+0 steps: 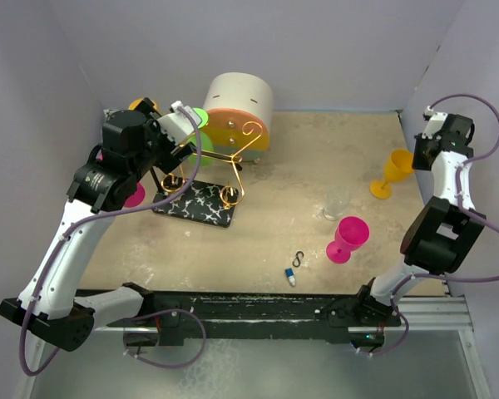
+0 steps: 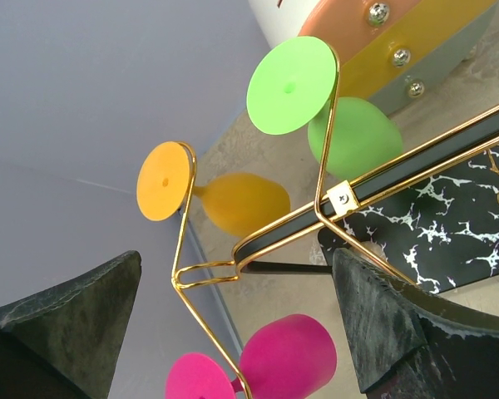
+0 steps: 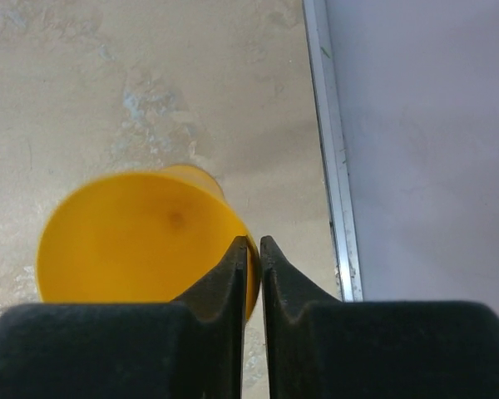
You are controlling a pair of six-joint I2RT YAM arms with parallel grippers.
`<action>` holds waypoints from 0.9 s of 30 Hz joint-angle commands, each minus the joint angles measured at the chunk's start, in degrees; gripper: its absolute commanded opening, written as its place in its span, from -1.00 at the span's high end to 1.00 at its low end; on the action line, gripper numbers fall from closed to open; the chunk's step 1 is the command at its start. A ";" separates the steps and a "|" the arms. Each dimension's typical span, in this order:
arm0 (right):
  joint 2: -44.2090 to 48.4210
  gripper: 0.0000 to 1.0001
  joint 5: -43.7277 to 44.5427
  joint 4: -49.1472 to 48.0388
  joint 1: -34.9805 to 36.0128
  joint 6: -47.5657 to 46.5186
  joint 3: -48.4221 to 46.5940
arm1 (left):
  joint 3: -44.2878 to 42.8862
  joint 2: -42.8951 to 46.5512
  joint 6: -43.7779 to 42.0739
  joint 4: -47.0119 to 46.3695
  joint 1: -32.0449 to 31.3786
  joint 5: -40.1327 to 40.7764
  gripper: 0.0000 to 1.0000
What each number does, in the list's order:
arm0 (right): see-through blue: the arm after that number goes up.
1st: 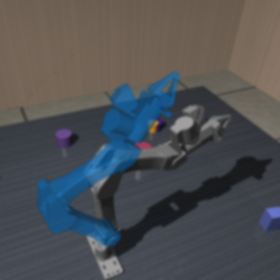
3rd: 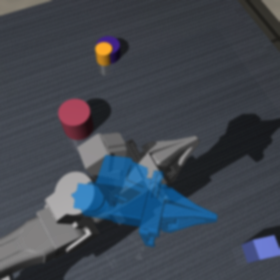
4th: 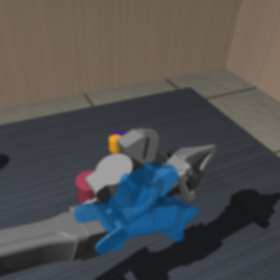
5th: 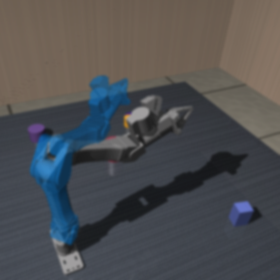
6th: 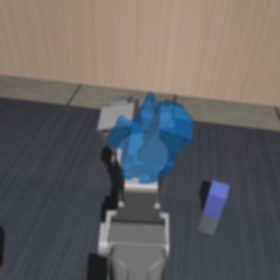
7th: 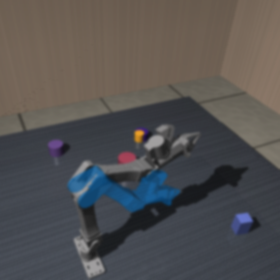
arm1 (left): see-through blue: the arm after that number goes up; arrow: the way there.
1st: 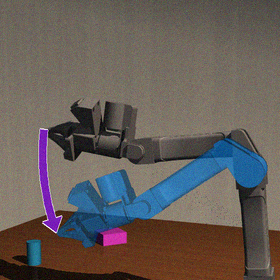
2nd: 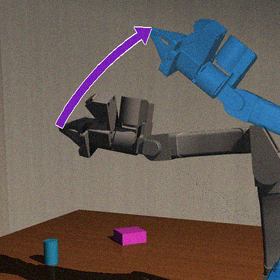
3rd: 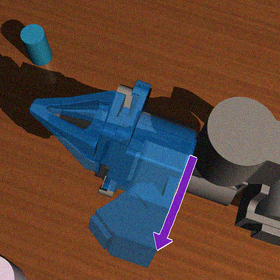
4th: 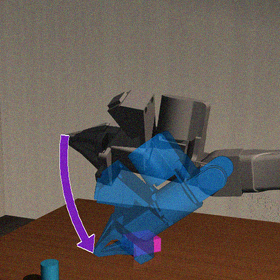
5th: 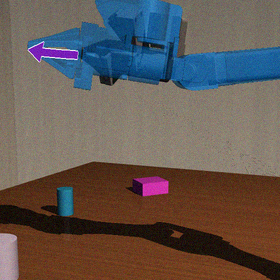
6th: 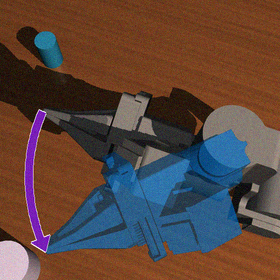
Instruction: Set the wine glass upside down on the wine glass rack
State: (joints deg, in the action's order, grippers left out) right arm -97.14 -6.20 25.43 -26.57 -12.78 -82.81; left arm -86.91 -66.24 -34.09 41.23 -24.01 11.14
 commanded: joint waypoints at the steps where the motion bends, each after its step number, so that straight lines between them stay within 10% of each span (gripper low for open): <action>1: 1.32 0.84 -1.66 2.00 0.02 -1.35 -3.24 | 0.03 1.19 0.44 -2.36 0.32 0.38 -0.99; 27: 26.12 1.00 -13.44 -3.60 15.20 1.98 -0.03 | 0.53 1.52 9.66 -4.66 5.26 -3.30 -0.99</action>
State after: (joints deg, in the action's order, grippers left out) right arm -73.08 -14.85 25.17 -13.23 -11.53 -82.67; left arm -84.47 -65.49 -28.40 39.86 -20.10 10.11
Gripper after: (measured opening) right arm 0.011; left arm 0.992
